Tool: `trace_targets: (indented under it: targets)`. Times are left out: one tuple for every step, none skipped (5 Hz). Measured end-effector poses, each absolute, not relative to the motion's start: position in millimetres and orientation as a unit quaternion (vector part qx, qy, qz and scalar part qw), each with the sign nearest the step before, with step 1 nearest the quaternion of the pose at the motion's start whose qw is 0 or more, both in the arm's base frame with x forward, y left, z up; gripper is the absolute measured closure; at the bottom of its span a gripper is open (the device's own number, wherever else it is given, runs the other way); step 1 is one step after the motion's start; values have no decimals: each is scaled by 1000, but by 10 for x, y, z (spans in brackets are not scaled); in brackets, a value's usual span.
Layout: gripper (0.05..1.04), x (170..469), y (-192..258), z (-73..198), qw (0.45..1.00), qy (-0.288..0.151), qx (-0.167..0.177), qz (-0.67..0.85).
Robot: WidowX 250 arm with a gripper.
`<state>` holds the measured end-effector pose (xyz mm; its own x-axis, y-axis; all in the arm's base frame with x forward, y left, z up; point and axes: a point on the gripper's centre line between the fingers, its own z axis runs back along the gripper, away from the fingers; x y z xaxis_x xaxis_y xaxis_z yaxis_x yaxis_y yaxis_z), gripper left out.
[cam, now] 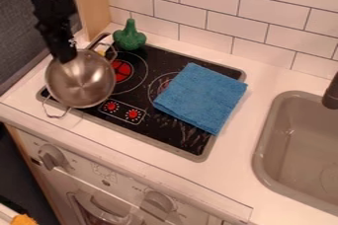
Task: Move the silver pot to the bottom left burner
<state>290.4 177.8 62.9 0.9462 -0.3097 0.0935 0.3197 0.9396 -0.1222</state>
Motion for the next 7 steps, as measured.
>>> trace_targets:
  targets:
    - [266, 2916, 1801, 844, 985, -92, -71, -130]
    - [78, 2940, 1812, 936, 987, -106, -61, -104]
    - [79, 2970, 1823, 940, 990, -103, -45, -80]
    - [83, 3024, 1787, 936, 993, -96, -28, -64]
    - [83, 3194, 1854, 988, 992, -101, -38, -65]
    - [83, 3200, 1837, 986, 992, -99, -39, -68]
    - [83, 3197, 1842, 986, 992, -99, -39, -67]
